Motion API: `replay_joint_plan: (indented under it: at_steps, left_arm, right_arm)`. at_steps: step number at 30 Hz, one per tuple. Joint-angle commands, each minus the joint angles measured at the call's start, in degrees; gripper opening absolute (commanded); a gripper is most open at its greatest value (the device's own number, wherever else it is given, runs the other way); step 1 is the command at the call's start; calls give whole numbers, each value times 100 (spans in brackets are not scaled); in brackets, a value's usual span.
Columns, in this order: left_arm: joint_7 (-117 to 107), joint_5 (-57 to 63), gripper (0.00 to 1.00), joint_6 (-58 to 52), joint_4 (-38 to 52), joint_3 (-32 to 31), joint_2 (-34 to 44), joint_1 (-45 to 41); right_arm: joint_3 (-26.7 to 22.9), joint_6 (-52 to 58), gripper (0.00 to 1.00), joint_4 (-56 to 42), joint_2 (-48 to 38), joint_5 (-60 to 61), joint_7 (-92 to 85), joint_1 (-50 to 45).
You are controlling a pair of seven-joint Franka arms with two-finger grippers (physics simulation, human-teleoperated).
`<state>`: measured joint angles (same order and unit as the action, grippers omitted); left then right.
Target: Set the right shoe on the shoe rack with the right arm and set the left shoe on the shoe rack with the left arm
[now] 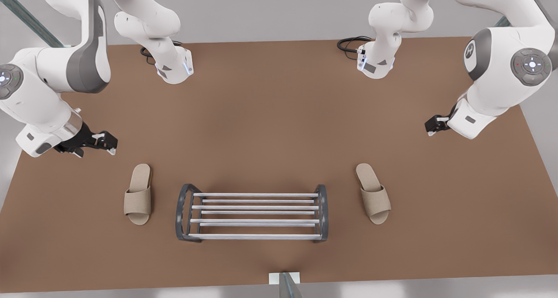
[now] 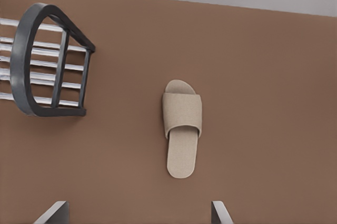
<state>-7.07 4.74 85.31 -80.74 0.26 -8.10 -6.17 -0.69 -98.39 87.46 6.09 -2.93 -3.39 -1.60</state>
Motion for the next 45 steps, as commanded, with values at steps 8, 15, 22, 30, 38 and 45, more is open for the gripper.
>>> replay_joint_plan:
  at_steps: [8, 15, 22, 30, 38, 45]
  left_arm:
    - [1603, 1089, 100, 1803, -1794, -105, 528, -157]
    - [-1584, 4472, 100, 6129, -5267, -97, 1144, -376]
    - [-9962, 9729, 100, 7719, -5882, -18, 722, -359]
    - [-13408, 12138, 100, 7192, -5698, -26, -25, -807]
    - [-13584, 12639, 100, 6077, -5716, 53, -350, -1088]
    - [-12882, 13781, 100, 4697, -5689, 53, -825, -1132]
  right_arm:
    - [174, -1770, 100, 1430, -389, -752, -1295, 28]
    - [394, -4969, 100, 3769, -469, -2897, -2263, 318]
    - [377, -6816, 100, 4192, 50, -6870, -2087, 1091]
    - [421, -6236, 100, 4271, 454, -12363, 2869, 705]
    - [403, -6166, 100, 4139, 1254, -13849, 4777, 898]
    - [403, -5999, 100, 3972, 1465, -14314, 5041, 907]
